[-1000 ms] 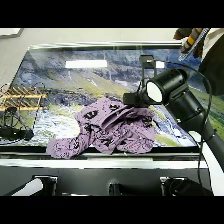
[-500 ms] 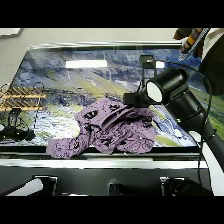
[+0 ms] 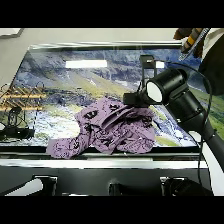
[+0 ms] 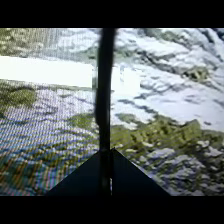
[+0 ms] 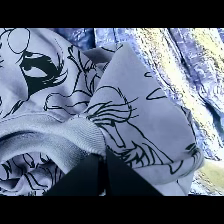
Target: Fold the clothes and pants, and hang the long-sleeved shirts on hangers.
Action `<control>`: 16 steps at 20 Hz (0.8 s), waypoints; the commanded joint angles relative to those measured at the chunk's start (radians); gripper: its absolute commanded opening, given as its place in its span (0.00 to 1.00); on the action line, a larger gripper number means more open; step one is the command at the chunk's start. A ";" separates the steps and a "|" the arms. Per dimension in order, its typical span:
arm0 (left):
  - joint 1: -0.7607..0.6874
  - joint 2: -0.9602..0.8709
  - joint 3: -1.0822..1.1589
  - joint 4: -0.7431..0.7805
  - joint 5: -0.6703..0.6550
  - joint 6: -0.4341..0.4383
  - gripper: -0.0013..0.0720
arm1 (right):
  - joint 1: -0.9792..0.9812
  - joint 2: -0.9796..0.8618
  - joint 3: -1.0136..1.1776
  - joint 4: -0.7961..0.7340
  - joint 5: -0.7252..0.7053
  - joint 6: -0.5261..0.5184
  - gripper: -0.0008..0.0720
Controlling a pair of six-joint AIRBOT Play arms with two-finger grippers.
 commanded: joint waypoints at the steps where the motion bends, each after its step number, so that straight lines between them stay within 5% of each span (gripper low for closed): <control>1: 0.000 0.002 0.025 0.003 0.000 -0.004 0.05 | 0.000 0.000 0.000 0.000 0.000 0.002 0.07; 9: -0.023 0.102 0.256 -0.236 -0.006 -0.004 0.05 | 0.000 -0.001 0.000 0.000 -0.002 0.002 0.07; 16: -0.277 0.354 0.318 -0.240 -0.034 -0.003 0.05 | 0.000 -0.002 0.000 -0.005 -0.008 0.002 0.07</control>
